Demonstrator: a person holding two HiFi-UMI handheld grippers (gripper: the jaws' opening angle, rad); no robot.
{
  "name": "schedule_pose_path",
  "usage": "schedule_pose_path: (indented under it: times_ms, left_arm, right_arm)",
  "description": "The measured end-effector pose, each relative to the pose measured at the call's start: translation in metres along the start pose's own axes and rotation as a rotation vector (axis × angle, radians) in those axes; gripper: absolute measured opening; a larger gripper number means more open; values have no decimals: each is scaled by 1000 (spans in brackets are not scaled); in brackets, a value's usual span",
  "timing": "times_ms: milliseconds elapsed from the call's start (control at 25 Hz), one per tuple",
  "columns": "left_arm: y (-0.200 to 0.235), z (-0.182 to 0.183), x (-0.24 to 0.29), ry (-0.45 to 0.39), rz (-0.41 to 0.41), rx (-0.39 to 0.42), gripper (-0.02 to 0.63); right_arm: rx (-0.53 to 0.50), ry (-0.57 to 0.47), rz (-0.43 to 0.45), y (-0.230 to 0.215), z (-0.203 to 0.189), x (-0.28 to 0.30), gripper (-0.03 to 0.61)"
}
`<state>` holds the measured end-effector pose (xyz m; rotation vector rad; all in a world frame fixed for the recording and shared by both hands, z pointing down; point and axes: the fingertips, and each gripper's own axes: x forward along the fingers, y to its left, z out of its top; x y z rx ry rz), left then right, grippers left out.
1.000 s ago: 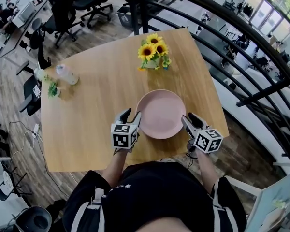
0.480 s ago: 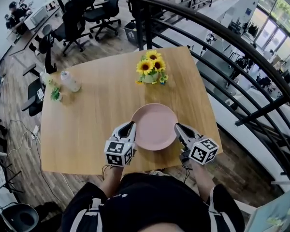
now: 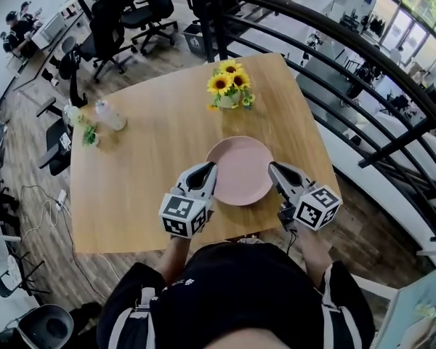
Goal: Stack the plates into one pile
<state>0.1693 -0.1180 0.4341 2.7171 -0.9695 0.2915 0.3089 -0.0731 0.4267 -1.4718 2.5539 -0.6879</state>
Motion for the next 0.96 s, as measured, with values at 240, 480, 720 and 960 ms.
schedule_pose_path:
  times_ms: [240, 480, 720, 960]
  left_arm:
    - [2, -13, -14, 20, -29, -47, 25]
    - [15, -7, -19, 27, -16, -43, 25]
    - [10, -15, -22, 30, -38, -49, 25]
    - [19, -15, -18, 49, -30, -37, 25]
  right_arm:
    - [11, -5, -6, 13, -3, -2, 5]
    - [14, -4, -17, 15, 2, 2, 5]
    - [2, -12, -14, 22, -1, 1, 5]
    - [-7, -21, -27, 17, 5, 6, 5]
